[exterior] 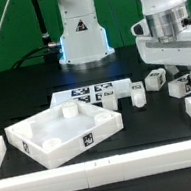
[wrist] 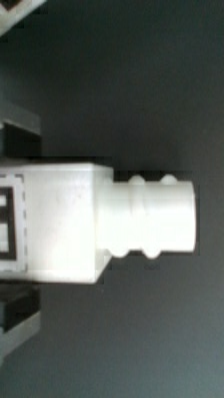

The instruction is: Assemble one leg

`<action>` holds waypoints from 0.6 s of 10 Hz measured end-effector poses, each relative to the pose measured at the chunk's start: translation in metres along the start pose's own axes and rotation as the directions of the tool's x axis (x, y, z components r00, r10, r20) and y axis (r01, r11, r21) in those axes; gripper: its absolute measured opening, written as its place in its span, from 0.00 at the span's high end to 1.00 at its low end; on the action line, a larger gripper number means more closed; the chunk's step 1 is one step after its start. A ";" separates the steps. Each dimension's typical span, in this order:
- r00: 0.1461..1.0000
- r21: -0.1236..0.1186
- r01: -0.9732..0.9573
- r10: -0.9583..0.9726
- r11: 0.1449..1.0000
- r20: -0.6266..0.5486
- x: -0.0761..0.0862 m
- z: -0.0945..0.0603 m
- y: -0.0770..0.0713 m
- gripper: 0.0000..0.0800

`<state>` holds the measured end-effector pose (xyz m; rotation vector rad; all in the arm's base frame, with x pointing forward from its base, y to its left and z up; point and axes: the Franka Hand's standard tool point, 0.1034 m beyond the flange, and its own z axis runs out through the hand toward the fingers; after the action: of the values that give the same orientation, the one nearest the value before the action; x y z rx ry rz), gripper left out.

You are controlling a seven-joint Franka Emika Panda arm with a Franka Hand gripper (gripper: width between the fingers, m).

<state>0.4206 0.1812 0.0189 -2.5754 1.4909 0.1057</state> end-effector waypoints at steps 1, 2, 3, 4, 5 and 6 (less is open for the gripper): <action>1.000 0.003 0.001 -0.001 1.000 0.000 0.000 -0.001 -0.002 0.65; 1.000 0.002 0.005 -0.005 1.000 -0.001 0.000 0.000 -0.001 0.65; 1.000 0.002 0.005 -0.005 1.000 0.000 0.000 0.000 -0.001 0.54; 1.000 0.004 0.009 -0.009 1.000 -0.001 0.001 -0.001 -0.002 0.37; 0.998 -0.002 0.058 -0.057 0.998 0.018 0.009 -0.012 -0.003 0.25; 0.997 0.009 0.072 -0.072 0.997 0.038 0.025 -0.037 -0.006 0.25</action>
Offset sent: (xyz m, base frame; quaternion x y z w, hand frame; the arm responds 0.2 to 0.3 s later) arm 0.0000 0.0000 0.0000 0.0000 0.0000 0.0000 1.0000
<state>0.4375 0.1562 0.0527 -2.6030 1.3811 0.1394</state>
